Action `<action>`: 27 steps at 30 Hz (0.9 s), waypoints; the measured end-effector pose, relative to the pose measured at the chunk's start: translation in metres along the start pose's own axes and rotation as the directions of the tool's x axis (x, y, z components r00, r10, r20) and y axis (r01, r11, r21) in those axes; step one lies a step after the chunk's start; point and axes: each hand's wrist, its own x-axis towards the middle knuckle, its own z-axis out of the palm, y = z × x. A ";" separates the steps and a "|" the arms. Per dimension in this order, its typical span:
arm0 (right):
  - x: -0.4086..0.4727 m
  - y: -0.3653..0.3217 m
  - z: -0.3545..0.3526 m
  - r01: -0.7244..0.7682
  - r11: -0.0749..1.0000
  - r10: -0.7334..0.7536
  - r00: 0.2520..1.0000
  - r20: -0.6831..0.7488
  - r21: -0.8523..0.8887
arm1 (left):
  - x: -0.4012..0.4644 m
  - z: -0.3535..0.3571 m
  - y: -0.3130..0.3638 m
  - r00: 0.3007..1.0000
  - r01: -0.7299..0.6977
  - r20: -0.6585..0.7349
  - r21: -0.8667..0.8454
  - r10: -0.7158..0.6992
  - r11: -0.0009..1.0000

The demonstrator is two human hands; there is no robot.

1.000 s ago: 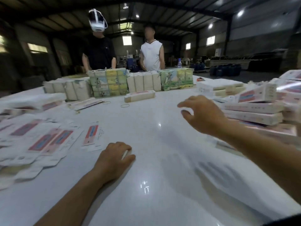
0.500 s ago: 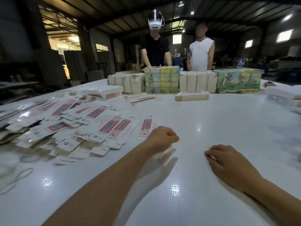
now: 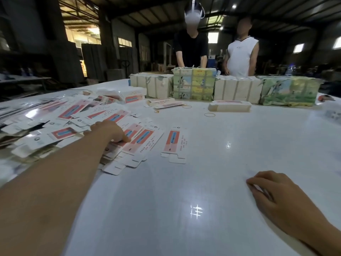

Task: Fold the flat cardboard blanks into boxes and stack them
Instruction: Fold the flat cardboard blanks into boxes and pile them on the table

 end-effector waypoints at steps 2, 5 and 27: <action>0.000 0.000 -0.001 -0.008 1.000 0.008 1.000 0.001 0.003 | 0.003 -0.002 0.000 1.000 -0.005 0.003 -0.048 0.005 0.999; 0.000 0.000 0.000 -0.014 1.000 0.014 1.000 0.015 -0.005 | 0.003 -0.006 -0.005 0.999 -0.034 0.013 -0.196 0.037 0.980; 0.006 0.002 -0.019 -0.282 0.366 0.463 0.882 0.089 0.887 | -0.152 -0.056 0.073 0.602 -0.610 0.114 -0.574 0.791 0.547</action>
